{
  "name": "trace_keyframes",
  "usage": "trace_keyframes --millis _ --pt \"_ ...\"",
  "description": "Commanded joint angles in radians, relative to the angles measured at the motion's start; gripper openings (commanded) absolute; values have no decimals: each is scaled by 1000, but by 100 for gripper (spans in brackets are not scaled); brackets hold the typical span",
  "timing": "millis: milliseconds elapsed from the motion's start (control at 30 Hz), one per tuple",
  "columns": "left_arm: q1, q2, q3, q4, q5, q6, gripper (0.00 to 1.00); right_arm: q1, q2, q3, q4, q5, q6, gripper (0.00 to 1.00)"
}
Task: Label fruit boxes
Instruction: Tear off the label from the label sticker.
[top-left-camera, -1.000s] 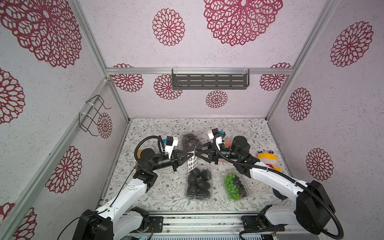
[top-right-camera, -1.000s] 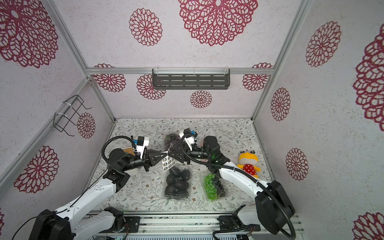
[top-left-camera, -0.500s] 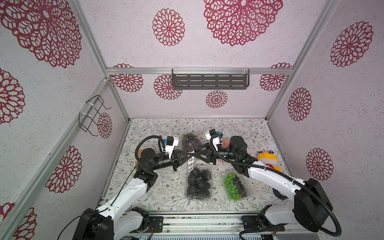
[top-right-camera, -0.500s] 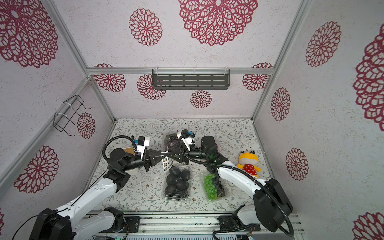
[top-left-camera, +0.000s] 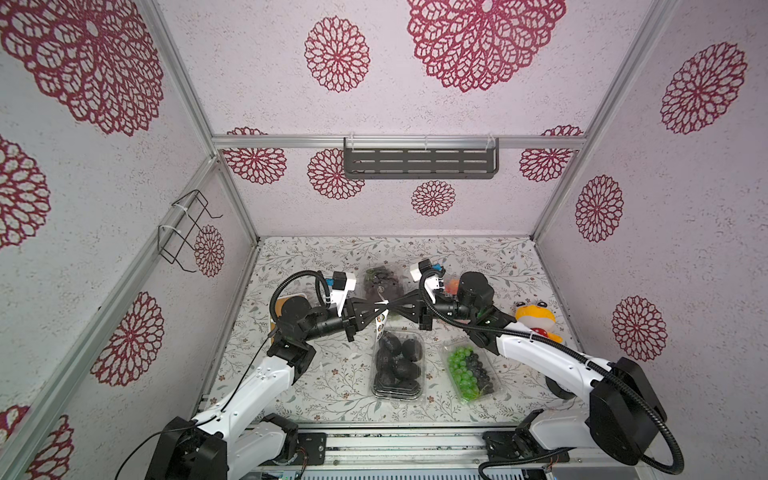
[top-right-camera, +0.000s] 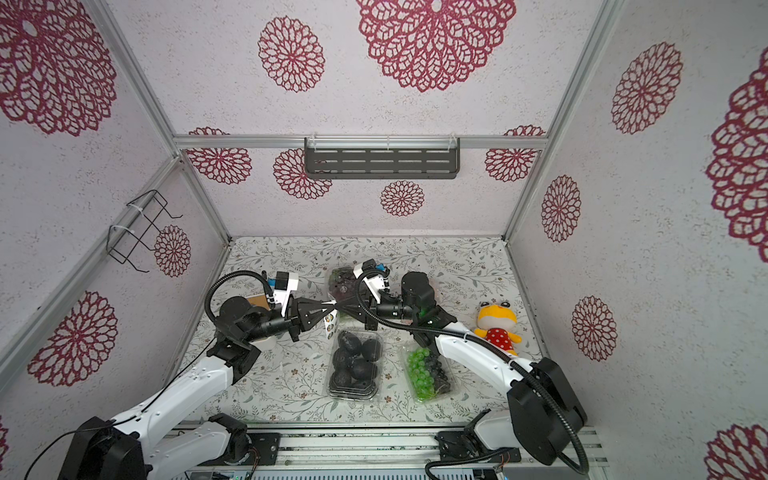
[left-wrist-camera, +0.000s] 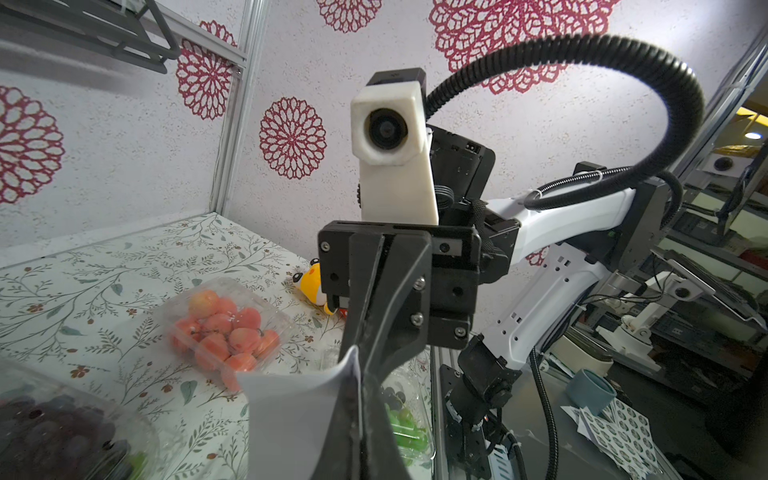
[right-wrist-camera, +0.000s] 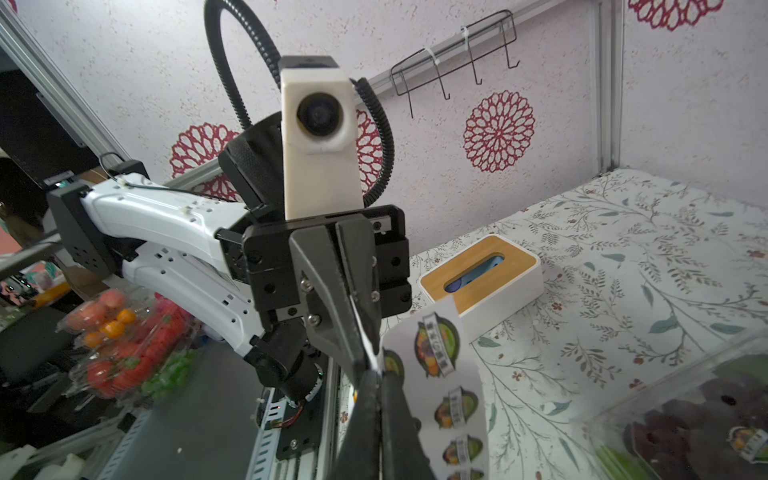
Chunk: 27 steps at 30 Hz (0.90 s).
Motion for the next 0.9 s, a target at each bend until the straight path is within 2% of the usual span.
trace_keyframes --millis 0,633,800,867 --pt "-1 -24 -3 25 23 -3 0 -9 -32 31 -15 34 -29 1" --pt "0 -48 -9 -24 -23 8 0 -43 -102 -29 8 20 -15 0" --pt "2 -46 -5 -62 -85 23 0 -43 -112 -35 4 26 -19 0" --pt "2 -51 2 -108 -155 35 0 -42 -121 -33 -13 38 -25 0"
